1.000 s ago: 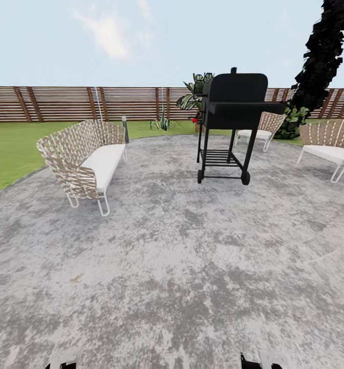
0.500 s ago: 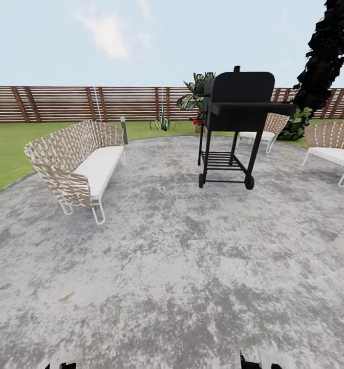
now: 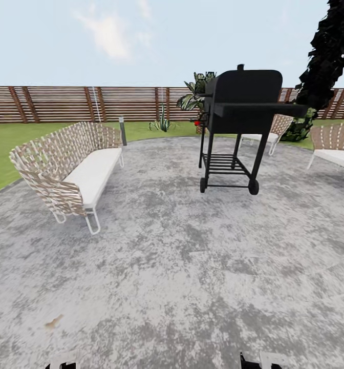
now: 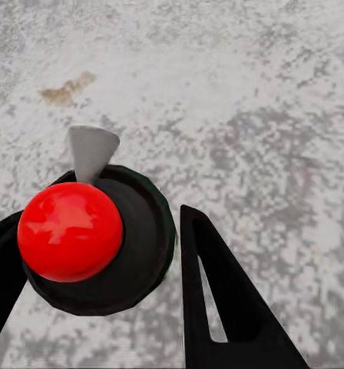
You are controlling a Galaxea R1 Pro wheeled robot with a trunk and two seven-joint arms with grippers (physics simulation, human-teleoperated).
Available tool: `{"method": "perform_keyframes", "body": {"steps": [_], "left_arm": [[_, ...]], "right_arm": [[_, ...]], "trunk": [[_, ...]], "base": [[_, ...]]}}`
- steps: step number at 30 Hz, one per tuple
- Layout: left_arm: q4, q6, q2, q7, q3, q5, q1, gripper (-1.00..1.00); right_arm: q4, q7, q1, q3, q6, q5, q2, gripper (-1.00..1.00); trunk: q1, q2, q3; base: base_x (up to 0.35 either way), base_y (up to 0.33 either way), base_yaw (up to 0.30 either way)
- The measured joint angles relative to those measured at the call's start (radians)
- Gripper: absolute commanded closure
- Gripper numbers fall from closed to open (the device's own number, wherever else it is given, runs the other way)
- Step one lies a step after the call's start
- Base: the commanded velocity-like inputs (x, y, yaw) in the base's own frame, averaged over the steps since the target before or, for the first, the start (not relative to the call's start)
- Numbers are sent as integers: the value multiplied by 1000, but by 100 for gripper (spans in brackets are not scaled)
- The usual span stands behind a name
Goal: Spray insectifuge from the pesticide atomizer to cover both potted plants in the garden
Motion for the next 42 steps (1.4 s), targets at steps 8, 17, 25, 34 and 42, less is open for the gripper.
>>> {"method": "perform_keyframes", "body": {"steps": [8,17,25,34,42], "left_arm": [[0,-1,-1,0,-1,0,0,100],[0,-2,-1,0,0,0,0,100],[0,-1,-1,0,-1,0,0,100],[0,0,-3,0,0,0,0,100],[1,-1,-4,0,-2,0,0,100]], "right_arm": [[0,0,0,0,0,0,0,-100],[0,0,0,0,0,0,0,-100],[0,0,0,0,0,0,0,-100],[-1,5,0,5,-7,18,3,-100],[-96,0,0,-5,-56,46,4,-100]], "trunk": [[0,0,0],[0,0,0],[0,0,0],[0,0,0],[0,0,0]], "base": [[339,0,0],[339,0,0],[339,0,0],[339,0,0],[339,0,0]]}}
